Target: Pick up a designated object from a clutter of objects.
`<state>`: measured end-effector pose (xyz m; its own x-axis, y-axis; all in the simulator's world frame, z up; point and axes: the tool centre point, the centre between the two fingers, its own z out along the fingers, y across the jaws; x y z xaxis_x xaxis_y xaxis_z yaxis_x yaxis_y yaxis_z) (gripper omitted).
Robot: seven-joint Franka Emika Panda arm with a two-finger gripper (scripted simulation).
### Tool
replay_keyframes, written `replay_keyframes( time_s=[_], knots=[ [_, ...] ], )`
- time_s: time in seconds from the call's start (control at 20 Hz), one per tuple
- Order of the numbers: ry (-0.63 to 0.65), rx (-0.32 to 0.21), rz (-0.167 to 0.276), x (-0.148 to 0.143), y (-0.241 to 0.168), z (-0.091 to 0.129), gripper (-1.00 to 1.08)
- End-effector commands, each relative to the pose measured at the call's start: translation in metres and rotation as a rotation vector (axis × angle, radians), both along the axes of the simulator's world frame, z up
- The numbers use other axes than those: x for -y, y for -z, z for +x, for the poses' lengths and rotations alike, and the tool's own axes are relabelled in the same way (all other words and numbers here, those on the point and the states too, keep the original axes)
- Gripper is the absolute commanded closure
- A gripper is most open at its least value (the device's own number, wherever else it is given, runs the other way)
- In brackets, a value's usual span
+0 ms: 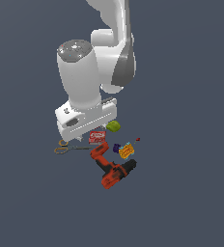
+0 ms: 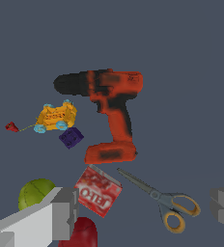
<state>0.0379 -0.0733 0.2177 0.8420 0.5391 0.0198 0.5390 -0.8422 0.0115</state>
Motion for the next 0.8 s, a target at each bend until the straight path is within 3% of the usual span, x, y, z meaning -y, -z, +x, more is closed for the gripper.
replay_keyframes(
  time_s=[0.0,0.75],
  knots=[
    [-0.05,-0.001,-0.001,0.009,0.01,0.0,-0.92],
    [-0.343,-0.01,-0.007,0.06,0.073,-0.007,-0.92]
  ],
)
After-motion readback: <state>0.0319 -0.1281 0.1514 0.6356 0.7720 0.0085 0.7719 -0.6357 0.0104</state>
